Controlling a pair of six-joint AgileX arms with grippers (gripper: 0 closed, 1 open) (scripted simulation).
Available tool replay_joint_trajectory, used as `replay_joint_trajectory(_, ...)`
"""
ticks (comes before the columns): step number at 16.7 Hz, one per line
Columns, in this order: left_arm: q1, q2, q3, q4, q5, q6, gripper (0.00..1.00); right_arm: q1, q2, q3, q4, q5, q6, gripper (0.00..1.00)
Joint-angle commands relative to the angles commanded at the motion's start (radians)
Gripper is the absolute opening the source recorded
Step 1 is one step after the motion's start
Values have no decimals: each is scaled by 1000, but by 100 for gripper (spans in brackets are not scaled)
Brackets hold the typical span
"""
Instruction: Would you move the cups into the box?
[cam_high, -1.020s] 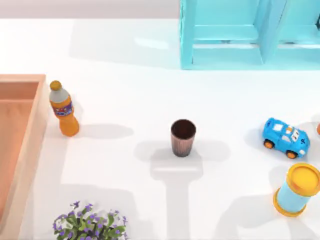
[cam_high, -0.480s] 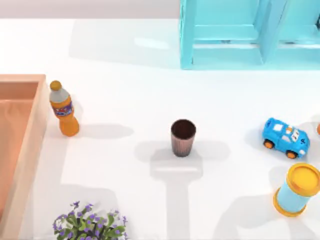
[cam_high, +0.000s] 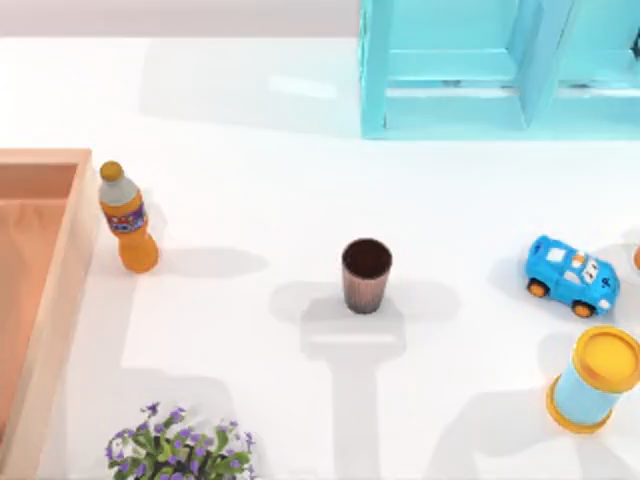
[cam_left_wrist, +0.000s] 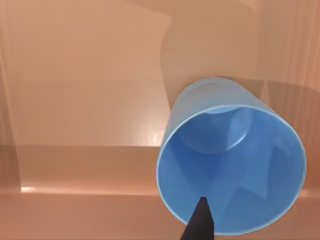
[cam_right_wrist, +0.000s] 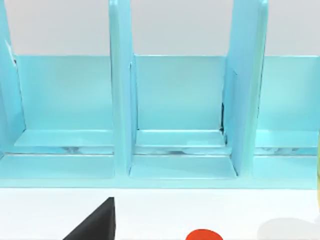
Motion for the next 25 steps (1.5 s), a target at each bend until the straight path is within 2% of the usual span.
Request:
replay_joint_trajectory(3,0,0,0,0,0,0,98,0,0,0,0,0,0,100)
replay_joint_trajectory(4,0,0,0,0,0,0,100,0,0,0,0,0,0,100)
replay_joint_trajectory(14,0,1,17,-17,0,-1,100,0,0,0,0,0,0,100)
replay_joint_trajectory(22,-5,4,349,-346,1,-6,100,0,0,0,0,0,0,100)
replay_joint_trajectory(25,-8,2,400,-397,0,-7,100,0,0,0,0,0,0,100)
